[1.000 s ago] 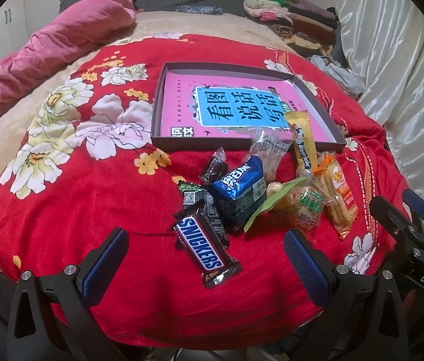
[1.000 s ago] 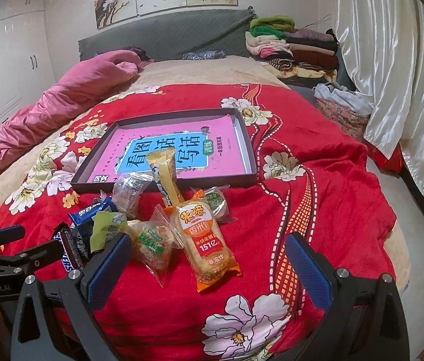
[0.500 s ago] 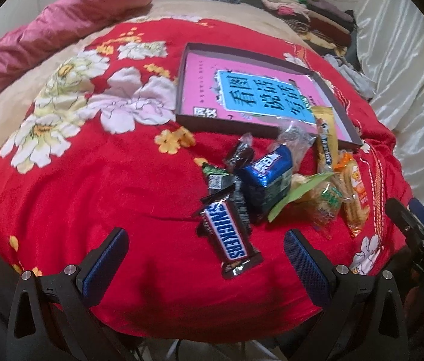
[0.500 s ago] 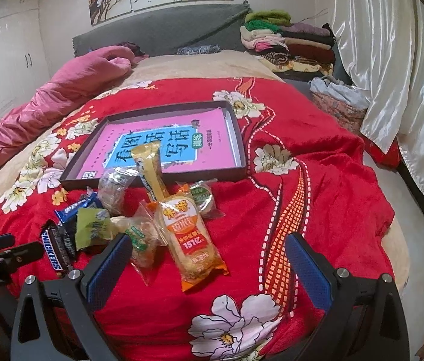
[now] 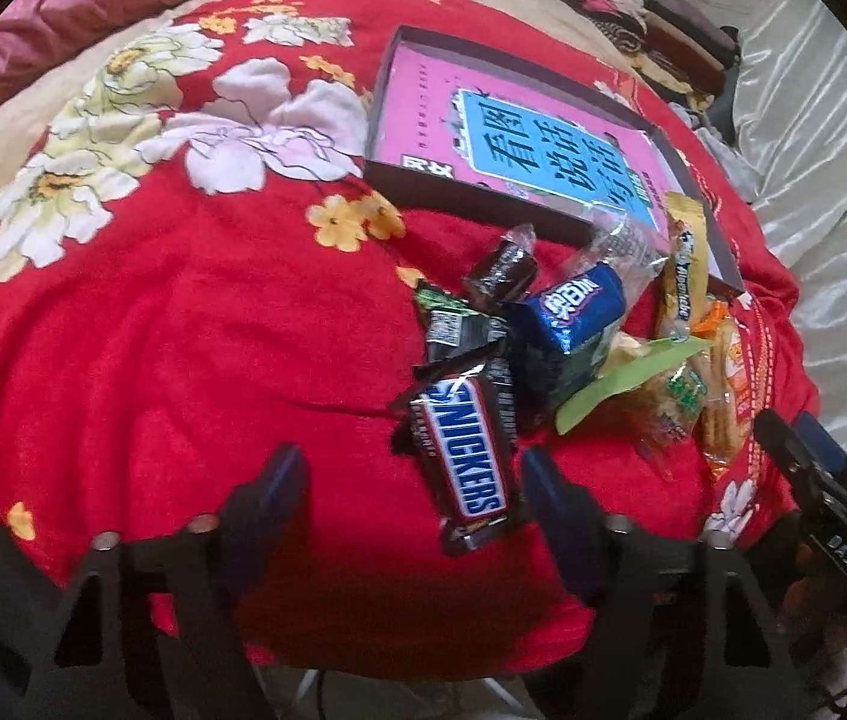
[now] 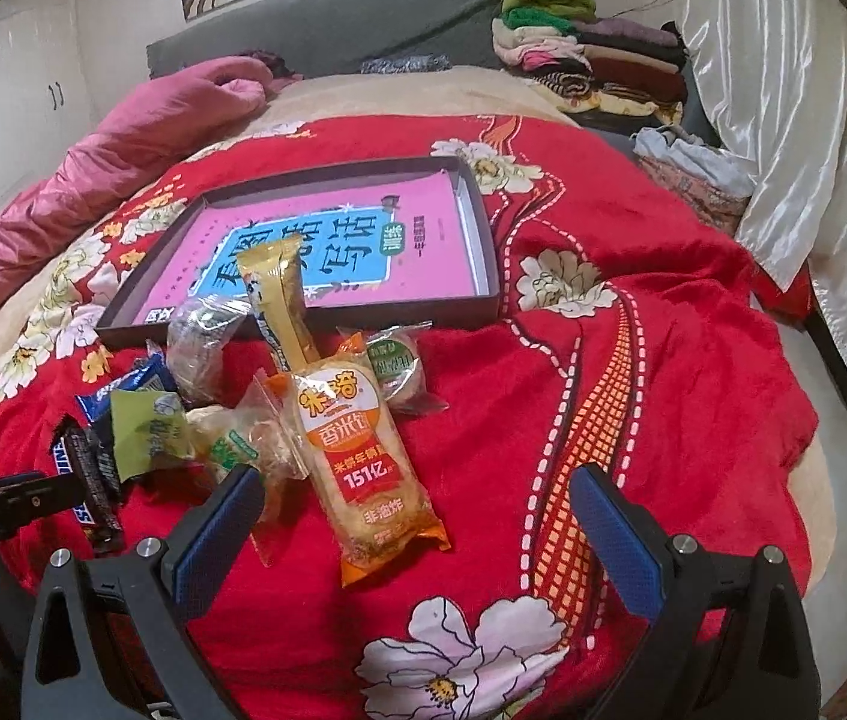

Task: Organize snacks
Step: 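Grasp the Snickers bar with the left tool while the right tool grasps the yellow rice-cracker bag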

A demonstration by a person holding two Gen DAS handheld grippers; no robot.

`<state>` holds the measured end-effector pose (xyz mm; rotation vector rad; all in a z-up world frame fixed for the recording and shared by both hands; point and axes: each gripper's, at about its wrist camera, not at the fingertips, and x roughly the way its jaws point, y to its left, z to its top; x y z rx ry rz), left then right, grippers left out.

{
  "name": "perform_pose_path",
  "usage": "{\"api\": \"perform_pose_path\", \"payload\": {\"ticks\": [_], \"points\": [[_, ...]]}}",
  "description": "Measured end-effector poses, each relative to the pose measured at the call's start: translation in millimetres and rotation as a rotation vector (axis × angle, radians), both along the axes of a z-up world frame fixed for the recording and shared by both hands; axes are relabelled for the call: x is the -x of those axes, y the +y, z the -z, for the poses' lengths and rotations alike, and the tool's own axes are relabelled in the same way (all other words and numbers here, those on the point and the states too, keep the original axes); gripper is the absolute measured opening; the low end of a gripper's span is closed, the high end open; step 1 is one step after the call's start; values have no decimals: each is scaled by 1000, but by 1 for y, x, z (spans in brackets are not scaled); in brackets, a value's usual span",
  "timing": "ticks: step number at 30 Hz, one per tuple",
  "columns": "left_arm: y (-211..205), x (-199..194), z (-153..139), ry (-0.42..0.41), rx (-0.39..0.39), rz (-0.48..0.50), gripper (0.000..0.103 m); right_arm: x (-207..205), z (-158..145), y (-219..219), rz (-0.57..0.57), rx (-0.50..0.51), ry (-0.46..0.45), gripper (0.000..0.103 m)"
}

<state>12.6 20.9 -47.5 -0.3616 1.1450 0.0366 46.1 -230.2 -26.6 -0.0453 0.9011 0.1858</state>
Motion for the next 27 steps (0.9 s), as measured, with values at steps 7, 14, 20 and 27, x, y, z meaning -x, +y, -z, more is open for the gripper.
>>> {"api": "perform_pose_path", "payload": {"ticks": [7,14,20,27], "points": [[-4,-9,2,-11,20,4,57,-15,12,-2,-13,3,53,82],[2,-17,6,-14,47,-13,44,-20,20,14,-106,36,70,69],[6,-19,8,-18,68,-16,41,-26,27,20,-141,32,94,53],[11,-17,9,-20,104,-7,30,-33,30,-2,-97,-80,131,38]]}}
